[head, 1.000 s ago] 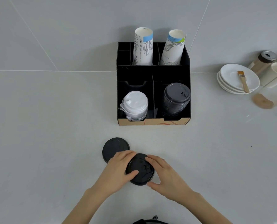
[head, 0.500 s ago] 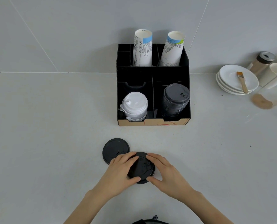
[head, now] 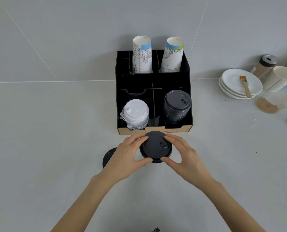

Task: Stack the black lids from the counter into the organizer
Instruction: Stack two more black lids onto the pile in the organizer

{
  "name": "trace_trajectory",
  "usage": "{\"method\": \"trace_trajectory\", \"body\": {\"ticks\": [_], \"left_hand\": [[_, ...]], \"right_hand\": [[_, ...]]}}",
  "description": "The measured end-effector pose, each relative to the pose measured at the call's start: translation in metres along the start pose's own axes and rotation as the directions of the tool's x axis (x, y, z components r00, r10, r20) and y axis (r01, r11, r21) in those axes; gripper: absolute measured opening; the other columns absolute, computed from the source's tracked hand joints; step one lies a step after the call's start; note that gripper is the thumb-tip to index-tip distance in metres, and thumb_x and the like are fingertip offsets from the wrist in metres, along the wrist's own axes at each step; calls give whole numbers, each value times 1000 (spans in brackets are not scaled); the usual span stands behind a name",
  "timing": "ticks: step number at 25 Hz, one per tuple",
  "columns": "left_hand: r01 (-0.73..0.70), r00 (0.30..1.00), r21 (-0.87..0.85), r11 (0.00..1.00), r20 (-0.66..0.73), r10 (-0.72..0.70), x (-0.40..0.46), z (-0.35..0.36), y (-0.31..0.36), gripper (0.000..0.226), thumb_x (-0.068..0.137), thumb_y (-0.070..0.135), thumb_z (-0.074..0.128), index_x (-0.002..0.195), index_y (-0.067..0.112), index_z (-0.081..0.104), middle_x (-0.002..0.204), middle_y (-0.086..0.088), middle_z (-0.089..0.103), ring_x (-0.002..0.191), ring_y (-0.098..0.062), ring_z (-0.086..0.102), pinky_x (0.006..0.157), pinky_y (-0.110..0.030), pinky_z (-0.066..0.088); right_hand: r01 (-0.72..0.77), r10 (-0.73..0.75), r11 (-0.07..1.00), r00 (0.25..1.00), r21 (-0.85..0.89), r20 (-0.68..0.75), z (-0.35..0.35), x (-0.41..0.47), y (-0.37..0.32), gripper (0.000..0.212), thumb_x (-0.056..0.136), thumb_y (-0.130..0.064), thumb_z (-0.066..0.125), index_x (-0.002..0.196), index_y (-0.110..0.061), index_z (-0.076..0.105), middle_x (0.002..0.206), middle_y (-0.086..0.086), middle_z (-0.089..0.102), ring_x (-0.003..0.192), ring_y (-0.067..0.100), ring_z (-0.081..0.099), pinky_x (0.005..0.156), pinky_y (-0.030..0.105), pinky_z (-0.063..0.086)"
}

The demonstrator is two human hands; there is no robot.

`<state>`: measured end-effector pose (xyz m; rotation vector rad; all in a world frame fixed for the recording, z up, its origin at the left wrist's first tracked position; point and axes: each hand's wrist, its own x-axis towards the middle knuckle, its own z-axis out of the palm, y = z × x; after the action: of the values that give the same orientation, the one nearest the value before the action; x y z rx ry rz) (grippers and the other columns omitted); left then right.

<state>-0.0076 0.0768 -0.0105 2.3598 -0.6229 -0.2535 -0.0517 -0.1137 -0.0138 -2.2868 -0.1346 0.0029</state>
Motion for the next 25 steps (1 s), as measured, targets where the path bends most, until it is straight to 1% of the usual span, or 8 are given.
{"method": "trace_trajectory", "body": {"ticks": [3,7,11,15,18,21,23,25], "left_hand": [[-39,999,-16,999,-28,38,19,-5,10,61,77,32,64,130,21,36,139,6,37,124,-6,33,99,-13,19],[-51,997,-34,998,-58,49,45,-10,23,58,78,31,63,129,20,38,136,2,39,122,-9,35,95,-9,20],[-68,994,-29,997,-88,65,74,-13,35,56,78,29,63,128,19,39,134,1,41,122,-11,36,93,-8,19],[-65,994,-43,997,-85,62,103,-14,41,55,79,28,63,128,16,40,136,-2,41,123,-13,36,92,-6,16],[-63,994,-20,998,-91,61,123,-12,42,54,79,27,62,128,16,40,138,-2,40,125,-14,37,94,-8,18],[-47,995,-19,999,-84,46,139,-10,41,53,81,28,60,128,17,40,141,-1,38,128,-14,35,101,-19,23],[-40,996,-13,999,-86,39,147,-8,39,52,81,28,60,128,17,40,142,-2,38,129,-15,35,102,-23,24],[-34,996,-6,999,-78,33,154,-5,37,52,81,28,61,128,17,41,142,-2,39,129,-16,35,102,-23,23]], "right_hand": [[9,-10,1000,999,-8,-49,-16,10,-1,56,76,-20,69,126,-18,44,128,-12,43,118,1,40,96,-4,19],[26,-28,999,993,-18,-118,-37,26,0,55,76,-20,69,125,-16,45,127,-11,43,118,2,41,94,-4,21],[16,-21,999,984,-31,-175,-55,44,6,55,76,-20,68,126,-16,45,133,-2,47,121,9,43,98,7,27],[-2,-5,999,978,-32,-210,-69,63,14,53,76,-19,69,124,-14,47,134,0,49,116,3,42,92,-6,19],[-26,15,998,974,-49,-225,-76,79,22,52,77,-20,68,124,-14,46,134,0,48,116,7,44,88,-10,17],[-42,26,997,970,-62,-242,-79,91,29,51,78,-21,66,125,-13,46,134,2,48,118,11,45,85,-12,16],[-54,37,997,969,-60,-244,-79,98,34,51,79,-21,65,125,-13,45,135,2,47,119,14,45,86,-9,17],[-68,52,996,971,-63,-232,-78,102,39,51,80,-20,64,126,-12,44,136,3,46,120,16,44,88,-4,16]]}}
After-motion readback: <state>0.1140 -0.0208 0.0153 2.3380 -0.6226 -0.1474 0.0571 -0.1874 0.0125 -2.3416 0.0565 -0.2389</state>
